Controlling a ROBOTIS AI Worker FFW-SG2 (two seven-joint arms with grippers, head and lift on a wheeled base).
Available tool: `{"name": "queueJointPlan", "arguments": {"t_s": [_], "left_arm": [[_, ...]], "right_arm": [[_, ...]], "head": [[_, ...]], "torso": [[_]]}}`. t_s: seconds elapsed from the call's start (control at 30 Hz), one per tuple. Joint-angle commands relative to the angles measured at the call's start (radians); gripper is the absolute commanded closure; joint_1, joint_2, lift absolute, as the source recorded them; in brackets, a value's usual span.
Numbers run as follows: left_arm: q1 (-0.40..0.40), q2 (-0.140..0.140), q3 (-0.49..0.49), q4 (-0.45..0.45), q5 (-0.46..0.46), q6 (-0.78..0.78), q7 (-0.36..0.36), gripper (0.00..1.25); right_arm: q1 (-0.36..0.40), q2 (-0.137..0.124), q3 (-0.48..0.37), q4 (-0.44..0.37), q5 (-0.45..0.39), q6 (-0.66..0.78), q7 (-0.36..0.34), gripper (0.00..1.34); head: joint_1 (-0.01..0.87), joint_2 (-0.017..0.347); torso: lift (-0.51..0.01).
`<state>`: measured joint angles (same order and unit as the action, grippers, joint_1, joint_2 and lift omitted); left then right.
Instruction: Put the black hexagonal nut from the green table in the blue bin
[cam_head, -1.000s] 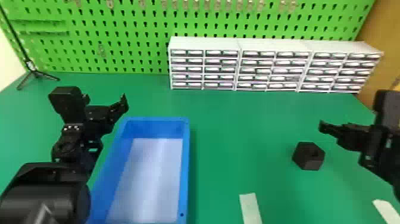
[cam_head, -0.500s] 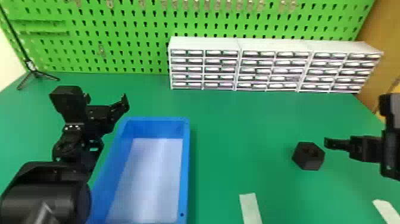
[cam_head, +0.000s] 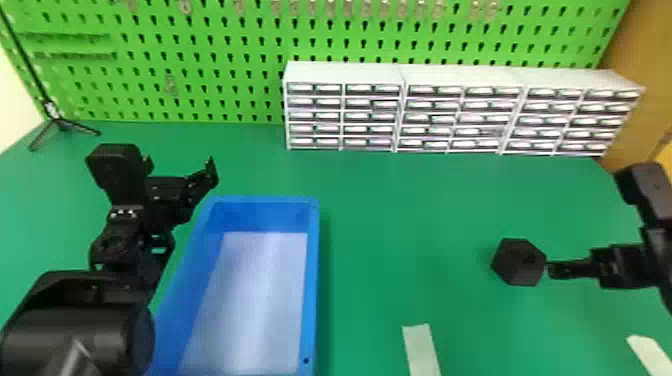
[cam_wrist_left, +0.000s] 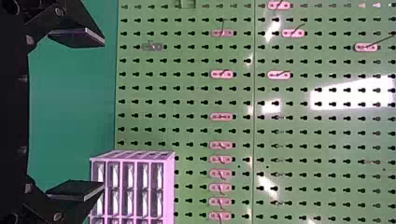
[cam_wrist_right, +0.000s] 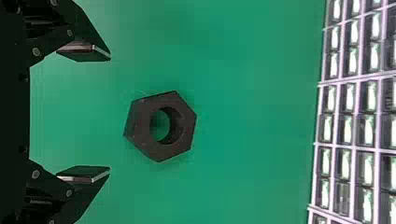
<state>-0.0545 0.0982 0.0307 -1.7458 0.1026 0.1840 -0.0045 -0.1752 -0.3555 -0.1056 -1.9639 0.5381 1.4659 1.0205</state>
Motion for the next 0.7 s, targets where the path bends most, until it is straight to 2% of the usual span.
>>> {"name": "queueJointPlan", "arguments": {"t_s": [0.0, 0.13, 0.23, 0.67], "left_arm": [[0.001, 0.000, 0.000, 0.000, -0.001, 0.000, 0.000, 0.20], [0.001, 0.000, 0.000, 0.000, -0.001, 0.000, 0.000, 0.20], [0.001, 0.000, 0.000, 0.000, -0.001, 0.000, 0.000, 0.20], [0.002, 0.000, 0.000, 0.000, 0.003, 0.002, 0.000, 0.20]], "right_arm": [[0.003, -0.007, 0.020, 0.019, 0.066, 0.008, 0.041, 0.41], [0.000, -0.013, 0.035, 0.051, 0.126, 0.008, 0.133, 0.41], [0.000, -0.017, 0.052, 0.059, 0.168, 0.007, 0.165, 0.41], [-0.007, -0.019, 0.057, 0.082, 0.207, -0.004, 0.190, 0.41]], "head": [[0.686, 0.028], [0.686, 0.028], [0.686, 0.028], [0.686, 0.028]], "torso": [[-0.096], [-0.096], [-0.096], [-0.096]]}}
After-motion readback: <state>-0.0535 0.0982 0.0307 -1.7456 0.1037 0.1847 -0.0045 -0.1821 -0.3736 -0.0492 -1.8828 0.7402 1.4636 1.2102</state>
